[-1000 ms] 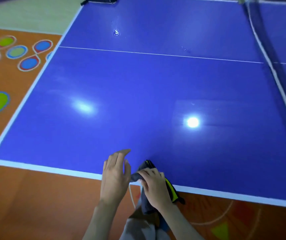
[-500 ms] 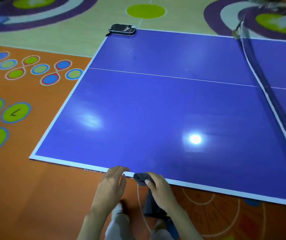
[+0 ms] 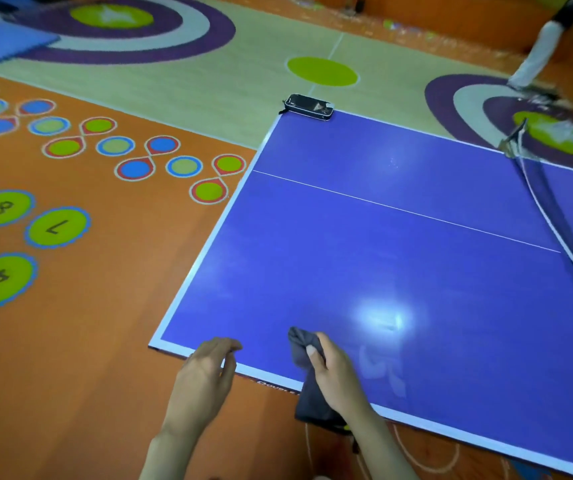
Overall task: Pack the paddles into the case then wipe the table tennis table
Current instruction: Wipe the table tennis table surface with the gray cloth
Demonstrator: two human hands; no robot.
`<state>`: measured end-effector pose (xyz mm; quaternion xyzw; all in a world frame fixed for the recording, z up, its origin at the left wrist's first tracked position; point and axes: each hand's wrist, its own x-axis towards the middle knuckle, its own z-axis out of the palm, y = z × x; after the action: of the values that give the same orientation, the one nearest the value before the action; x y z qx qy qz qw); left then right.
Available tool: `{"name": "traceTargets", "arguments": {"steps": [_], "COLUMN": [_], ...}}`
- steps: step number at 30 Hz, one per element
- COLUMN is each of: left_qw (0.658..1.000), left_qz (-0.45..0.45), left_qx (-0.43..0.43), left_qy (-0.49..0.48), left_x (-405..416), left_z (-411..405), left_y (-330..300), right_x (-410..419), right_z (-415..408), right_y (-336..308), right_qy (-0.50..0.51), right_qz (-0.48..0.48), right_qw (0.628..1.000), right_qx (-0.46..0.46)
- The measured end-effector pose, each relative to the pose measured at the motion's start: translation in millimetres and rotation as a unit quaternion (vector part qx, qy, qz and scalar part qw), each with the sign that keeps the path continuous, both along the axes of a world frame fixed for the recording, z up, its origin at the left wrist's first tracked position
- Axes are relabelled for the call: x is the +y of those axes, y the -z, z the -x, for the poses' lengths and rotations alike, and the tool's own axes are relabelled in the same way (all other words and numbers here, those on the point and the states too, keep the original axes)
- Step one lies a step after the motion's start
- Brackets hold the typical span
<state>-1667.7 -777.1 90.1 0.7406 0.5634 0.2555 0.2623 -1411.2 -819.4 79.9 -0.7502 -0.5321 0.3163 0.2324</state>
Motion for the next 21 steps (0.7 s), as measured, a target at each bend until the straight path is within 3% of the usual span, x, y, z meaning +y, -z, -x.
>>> {"name": "traceTargets", "arguments": {"steps": [13,21], "left_qw": [0.999,0.994], "left_qz": [0.011,-0.015], "left_qx": [0.004,0.096], "left_qy": [-0.039,0.056], "left_x": [157,299], "left_z": [162,237], "left_y": [-4,-6], "right_x": [176,300], "right_z": [154,239], "right_y": [16,51], "right_qy": [0.007,0.073], "right_qz": [-0.043,-0.015], "right_qw": [0.999,0.994], "right_qx": [0.003,0.082]}}
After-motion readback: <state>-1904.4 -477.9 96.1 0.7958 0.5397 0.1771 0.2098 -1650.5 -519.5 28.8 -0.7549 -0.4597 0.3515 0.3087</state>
